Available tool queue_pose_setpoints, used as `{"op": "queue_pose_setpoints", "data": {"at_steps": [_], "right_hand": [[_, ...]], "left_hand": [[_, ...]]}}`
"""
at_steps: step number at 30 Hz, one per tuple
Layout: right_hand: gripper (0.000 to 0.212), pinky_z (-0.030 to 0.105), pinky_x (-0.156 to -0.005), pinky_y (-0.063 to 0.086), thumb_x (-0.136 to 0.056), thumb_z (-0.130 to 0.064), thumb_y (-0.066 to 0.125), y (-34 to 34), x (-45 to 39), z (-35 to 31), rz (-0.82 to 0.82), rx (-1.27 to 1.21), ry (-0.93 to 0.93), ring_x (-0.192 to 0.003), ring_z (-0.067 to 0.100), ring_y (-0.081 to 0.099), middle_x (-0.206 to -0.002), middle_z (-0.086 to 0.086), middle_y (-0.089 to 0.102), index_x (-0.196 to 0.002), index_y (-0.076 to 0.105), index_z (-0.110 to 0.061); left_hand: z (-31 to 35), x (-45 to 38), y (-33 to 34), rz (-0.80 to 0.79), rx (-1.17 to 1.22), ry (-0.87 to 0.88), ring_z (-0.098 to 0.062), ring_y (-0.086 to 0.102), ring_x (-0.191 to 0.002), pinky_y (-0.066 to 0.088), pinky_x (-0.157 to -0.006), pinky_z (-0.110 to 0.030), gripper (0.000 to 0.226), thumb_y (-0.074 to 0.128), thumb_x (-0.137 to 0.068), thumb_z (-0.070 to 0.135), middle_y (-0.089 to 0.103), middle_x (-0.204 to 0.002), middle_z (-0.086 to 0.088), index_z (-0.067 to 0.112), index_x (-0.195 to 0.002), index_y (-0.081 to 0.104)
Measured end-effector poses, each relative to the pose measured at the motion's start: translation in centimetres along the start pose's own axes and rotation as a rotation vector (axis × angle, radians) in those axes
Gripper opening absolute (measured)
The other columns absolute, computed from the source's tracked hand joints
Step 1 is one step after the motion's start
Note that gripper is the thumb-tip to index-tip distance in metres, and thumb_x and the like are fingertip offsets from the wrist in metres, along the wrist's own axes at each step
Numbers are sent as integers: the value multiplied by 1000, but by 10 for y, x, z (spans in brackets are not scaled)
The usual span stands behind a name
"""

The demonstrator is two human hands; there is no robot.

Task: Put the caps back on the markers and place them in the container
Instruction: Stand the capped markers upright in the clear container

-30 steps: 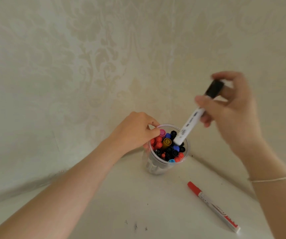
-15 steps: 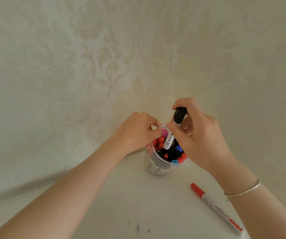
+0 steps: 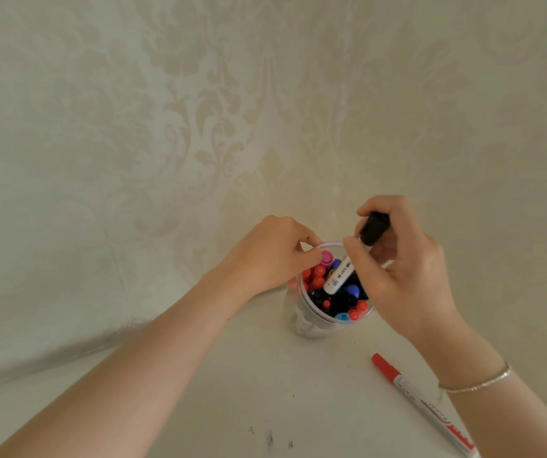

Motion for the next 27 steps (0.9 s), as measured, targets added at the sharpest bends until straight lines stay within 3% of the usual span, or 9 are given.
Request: {"op": "queue_pose_setpoints", "data": {"at_steps": [4, 7, 13, 15, 18, 22, 25, 27], "right_hand": [[32, 35, -53, 46, -86, -10, 61, 5, -4, 1, -56, 87, -10, -56, 19, 49, -69, 0, 51, -102, 39, -25], [32, 34, -54, 47, -88, -10, 61, 4, -7, 0, -98, 89, -33, -57, 18, 51, -73, -3, 51, -103, 38, -25], [29, 30, -60, 51, -88, -10, 63, -3, -8, 1, -165, -78, 73, -63, 16, 61, -78, -6, 56, -93, 40, -28], [28, 29, -63, 53, -87, -8, 64, -4, -7, 3, -169, -130, 119, -68, 15, 64, -80, -5, 59, -89, 43, -27], [22, 36, -60, 52, -86, -7, 66, 0, -3, 4, -196, -6, 67, -66, 15, 61, -74, -4, 60, -87, 49, -22], [19, 37, -59, 51, -83, -6, 65, -1, -4, 3, -268, 62, 14, -64, 14, 61, -73, -5, 63, -84, 53, -21], [23, 29, -60, 46, -81, -3, 65, -2, -6, 0, -337, 74, 9, -65, 15, 57, -72, -2, 63, -78, 53, -22], [21, 24, -60, 45, -79, 2, 65, -2, -8, -3, -371, 98, -11, -66, 15, 53, -69, -3, 61, -77, 56, -17]], "left_hand": [[3, 1, 0, -8, -27, 8, -5, 62, -56, 45, -56, -17, 22, 61, -89, 41, 55, -46, 14, 30, -104, 73], [3, 1, -1, -12, -28, 6, -1, 60, -50, 42, -52, -12, 23, 59, -90, 39, 58, -47, 12, 28, -106, 72], [3, 4, -3, -50, 21, 4, -5, 66, -53, 56, -67, -25, 24, 59, -91, 36, 65, -53, 9, 27, -110, 71], [4, 5, -3, -50, 36, 11, -1, 63, -49, 54, -63, -21, 23, 59, -91, 36, 67, -54, 5, 29, -109, 71], [7, 5, 0, -85, 28, 22, 0, 63, -50, 48, -58, -15, 23, 58, -92, 36, 73, -68, -1, 31, -111, 70], [8, 4, 3, -106, 20, 35, 2, 63, -49, 48, -58, -17, 22, 56, -93, 33, 73, -70, -3, 29, -110, 70], [7, 3, 1, -109, 36, 24, 3, 59, -45, 41, -52, -14, 17, 55, -94, 33, 71, -62, -3, 32, -101, 70], [7, 3, 1, -120, 48, 25, -1, 61, -46, 46, -55, -19, 15, 55, -92, 33, 70, -60, -4, 36, -86, 68]]}}
Point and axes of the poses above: each hand's wrist, its own x-axis away from the middle knuckle, its own y-axis out of the palm, z = x × y, the point moved 2 cm from there along -x, towards the middle knuckle
